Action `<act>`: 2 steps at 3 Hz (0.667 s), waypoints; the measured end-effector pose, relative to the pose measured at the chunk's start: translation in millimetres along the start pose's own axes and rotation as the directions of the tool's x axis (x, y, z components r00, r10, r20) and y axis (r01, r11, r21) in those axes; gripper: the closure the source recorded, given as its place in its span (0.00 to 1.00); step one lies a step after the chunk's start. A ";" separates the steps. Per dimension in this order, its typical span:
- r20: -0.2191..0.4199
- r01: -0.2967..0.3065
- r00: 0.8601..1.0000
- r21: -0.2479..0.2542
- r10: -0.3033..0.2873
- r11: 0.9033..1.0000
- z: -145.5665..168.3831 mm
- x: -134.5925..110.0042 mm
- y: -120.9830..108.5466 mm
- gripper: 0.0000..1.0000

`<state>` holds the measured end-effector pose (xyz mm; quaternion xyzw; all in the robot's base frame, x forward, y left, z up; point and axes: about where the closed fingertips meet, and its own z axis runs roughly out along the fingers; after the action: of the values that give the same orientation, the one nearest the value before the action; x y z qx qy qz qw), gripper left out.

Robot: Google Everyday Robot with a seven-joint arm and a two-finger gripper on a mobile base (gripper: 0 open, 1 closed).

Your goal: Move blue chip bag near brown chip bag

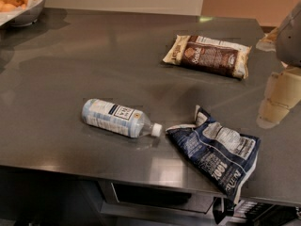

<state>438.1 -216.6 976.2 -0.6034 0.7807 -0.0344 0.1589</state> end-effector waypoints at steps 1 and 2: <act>-0.003 0.004 1.000 -0.001 -0.004 1.000 -0.4 0.0 0.5 0.00; -0.011 0.021 1.000 -0.052 -0.022 0.998 13.0 1.7 15.0 0.00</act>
Offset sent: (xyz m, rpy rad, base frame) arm -0.0264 0.0081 -0.0449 -0.0098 0.1464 0.0666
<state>427.5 -212.4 959.9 -0.6155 0.7757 -0.0195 0.1381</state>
